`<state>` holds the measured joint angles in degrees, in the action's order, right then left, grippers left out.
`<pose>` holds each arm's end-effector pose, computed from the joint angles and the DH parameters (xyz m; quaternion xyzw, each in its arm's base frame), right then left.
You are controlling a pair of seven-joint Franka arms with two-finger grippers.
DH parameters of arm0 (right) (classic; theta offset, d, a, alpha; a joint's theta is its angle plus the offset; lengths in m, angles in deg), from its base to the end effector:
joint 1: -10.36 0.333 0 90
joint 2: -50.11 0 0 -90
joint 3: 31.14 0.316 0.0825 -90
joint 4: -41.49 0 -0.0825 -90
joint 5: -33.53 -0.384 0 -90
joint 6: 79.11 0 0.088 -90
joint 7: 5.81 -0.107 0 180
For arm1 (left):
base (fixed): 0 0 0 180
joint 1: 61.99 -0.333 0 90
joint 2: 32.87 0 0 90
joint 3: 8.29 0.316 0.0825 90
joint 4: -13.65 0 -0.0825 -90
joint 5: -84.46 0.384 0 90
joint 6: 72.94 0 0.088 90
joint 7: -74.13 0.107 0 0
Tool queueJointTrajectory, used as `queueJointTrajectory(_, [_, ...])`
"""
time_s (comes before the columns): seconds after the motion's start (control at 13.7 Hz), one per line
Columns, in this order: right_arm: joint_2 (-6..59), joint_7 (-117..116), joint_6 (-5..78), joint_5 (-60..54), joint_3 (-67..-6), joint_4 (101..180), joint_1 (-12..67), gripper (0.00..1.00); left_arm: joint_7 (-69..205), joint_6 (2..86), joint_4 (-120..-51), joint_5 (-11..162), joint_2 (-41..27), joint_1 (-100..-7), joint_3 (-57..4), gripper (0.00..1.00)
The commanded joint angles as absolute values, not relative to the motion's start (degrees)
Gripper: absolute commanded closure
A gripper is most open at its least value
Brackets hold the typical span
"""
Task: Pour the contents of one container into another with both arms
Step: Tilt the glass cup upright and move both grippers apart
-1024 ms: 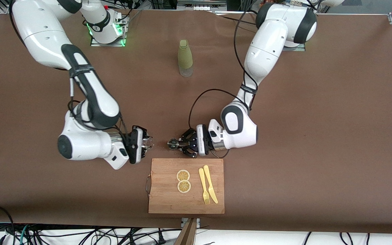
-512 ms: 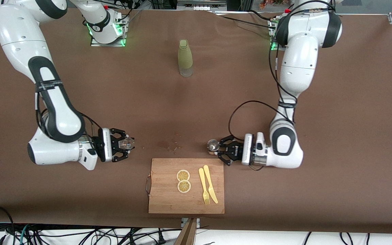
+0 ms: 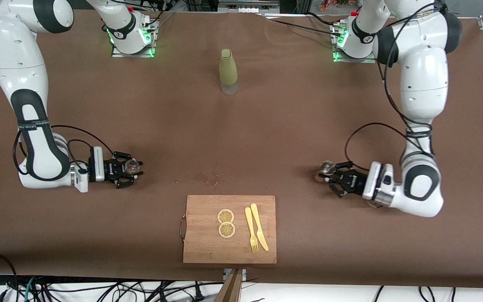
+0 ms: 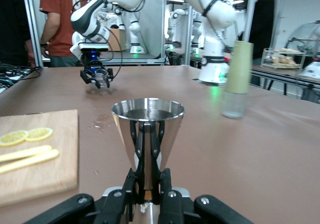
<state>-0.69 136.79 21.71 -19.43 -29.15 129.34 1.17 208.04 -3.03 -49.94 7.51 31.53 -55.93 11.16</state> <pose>0.6474 -0.0131 0.1220 -0.5247 -0.6928 -0.3109 0.3847 0.6984 -0.0462 0.1569 0.4515 -0.6456 0.3369 0.5155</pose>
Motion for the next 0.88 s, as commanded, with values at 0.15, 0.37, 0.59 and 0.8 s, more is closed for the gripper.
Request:
queueJointTrajectory(0.15, [-0.33,149.03,16.44,-25.17,-33.59,133.68,-0.09,0.60,213.86,-6.23,-51.48,15.64,30.24,-65.83,10.34,1.00])
queueJointTrajectory(0.37, [-0.42,151.77,15.64,-27.54,-35.45,135.88,-0.53,0.60,216.77,-5.27,-48.59,14.94,31.90,-72.16,9.64,1.00])
queueJointTrajectory(0.59, [-0.77,151.51,15.72,-28.52,-36.33,136.24,-0.53,0.49,217.04,-3.15,-48.57,14.85,32.17,-75.17,9.11,1.00])
queueJointTrajectory(0.8, [-0.86,151.51,15.99,-28.43,-37.03,136.15,-0.53,0.38,220.88,-4.64,-49.45,15.90,33.49,-76.48,9.28,1.00])
